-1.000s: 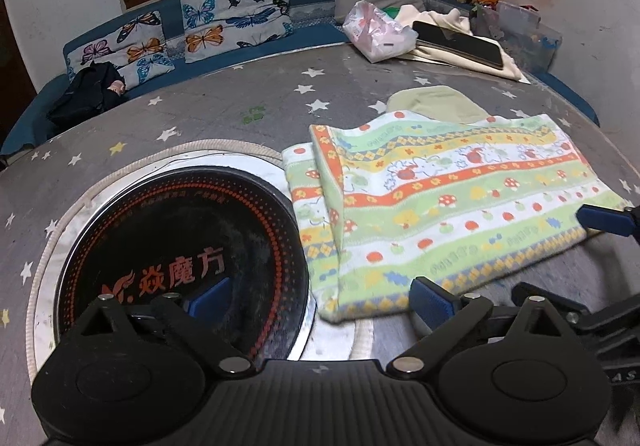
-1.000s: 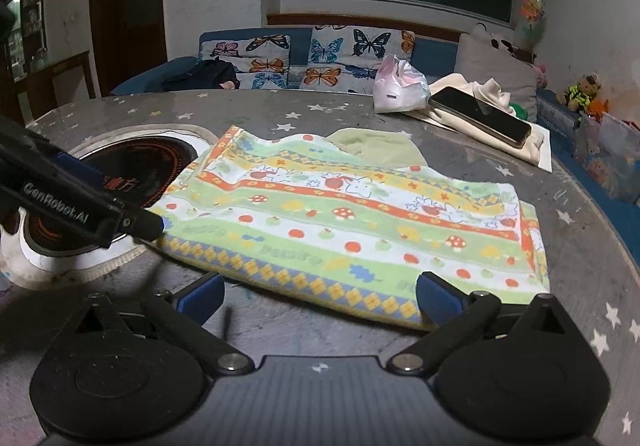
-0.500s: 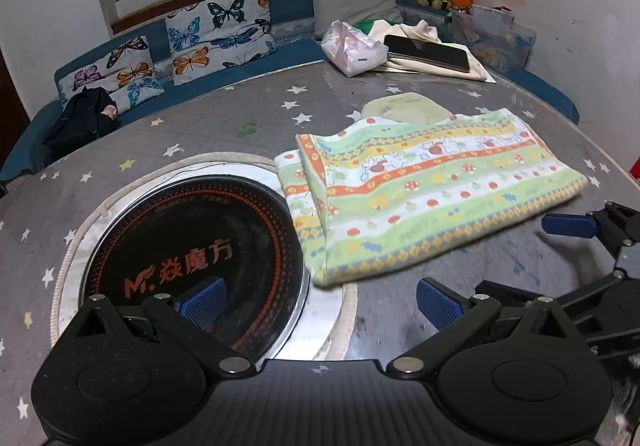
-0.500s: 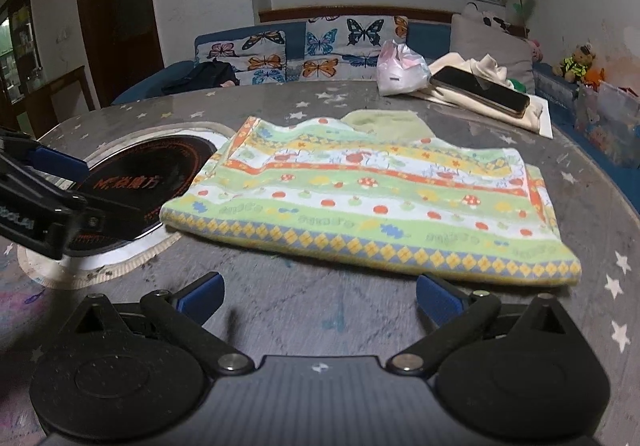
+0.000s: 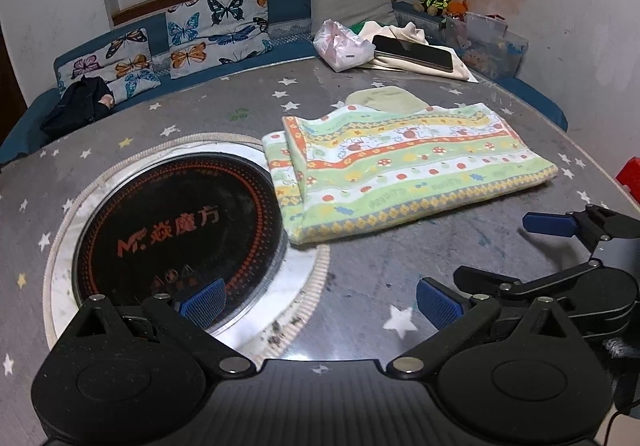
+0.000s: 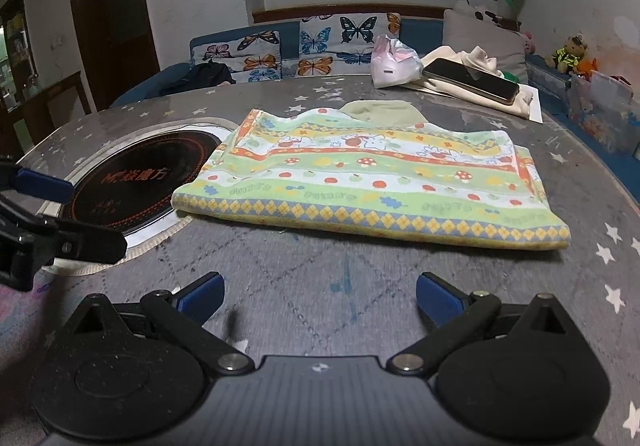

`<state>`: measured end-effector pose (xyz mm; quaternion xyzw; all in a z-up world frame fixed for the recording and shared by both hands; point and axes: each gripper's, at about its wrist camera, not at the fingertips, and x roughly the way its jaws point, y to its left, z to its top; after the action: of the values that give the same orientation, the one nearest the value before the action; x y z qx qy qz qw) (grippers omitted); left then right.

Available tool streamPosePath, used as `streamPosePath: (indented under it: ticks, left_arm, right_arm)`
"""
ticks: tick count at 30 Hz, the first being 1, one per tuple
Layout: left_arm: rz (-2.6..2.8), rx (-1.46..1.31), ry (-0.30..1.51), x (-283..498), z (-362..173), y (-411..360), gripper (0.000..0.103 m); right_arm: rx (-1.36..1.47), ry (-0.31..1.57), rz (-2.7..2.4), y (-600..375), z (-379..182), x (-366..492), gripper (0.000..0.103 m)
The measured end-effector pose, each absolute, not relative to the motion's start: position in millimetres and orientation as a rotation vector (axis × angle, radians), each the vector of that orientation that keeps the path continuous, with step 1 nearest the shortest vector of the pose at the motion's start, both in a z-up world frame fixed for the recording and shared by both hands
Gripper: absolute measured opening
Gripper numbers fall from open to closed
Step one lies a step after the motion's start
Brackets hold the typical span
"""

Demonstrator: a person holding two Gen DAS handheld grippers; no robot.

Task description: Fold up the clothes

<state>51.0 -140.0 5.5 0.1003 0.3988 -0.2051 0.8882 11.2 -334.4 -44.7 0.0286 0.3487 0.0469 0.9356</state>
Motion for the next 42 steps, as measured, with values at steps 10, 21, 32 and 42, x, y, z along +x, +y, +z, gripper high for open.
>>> streamPosePath:
  ticks: [10, 21, 32, 42]
  left_arm:
    - [-0.423, 0.204, 0.843, 39.2, -4.5, -152.4, 0.103]
    - [-0.420, 0.183, 0.871, 31.6, -13.6, -159.7, 0.103]
    - [-0.414, 0.187, 0.866, 18.1, -14.1, -163.2, 0.103]
    - [-0.413, 0.179, 0.868, 9.5, -13.4, -162.8, 0.103]
  right_arm:
    - [0.051, 0.740, 0.046, -337.2, -44.8, 1.2, 0.103]
    - [0.065, 0.758, -0.007, -345.0, -43.5, -6.1, 0.103]
    - [0.080, 0.755, -0.031, -349.4, -43.0, -16.6, 0.103]
    - [0.093, 0.737, -0.035, -349.5, -40.6, -25.0, 0.103]
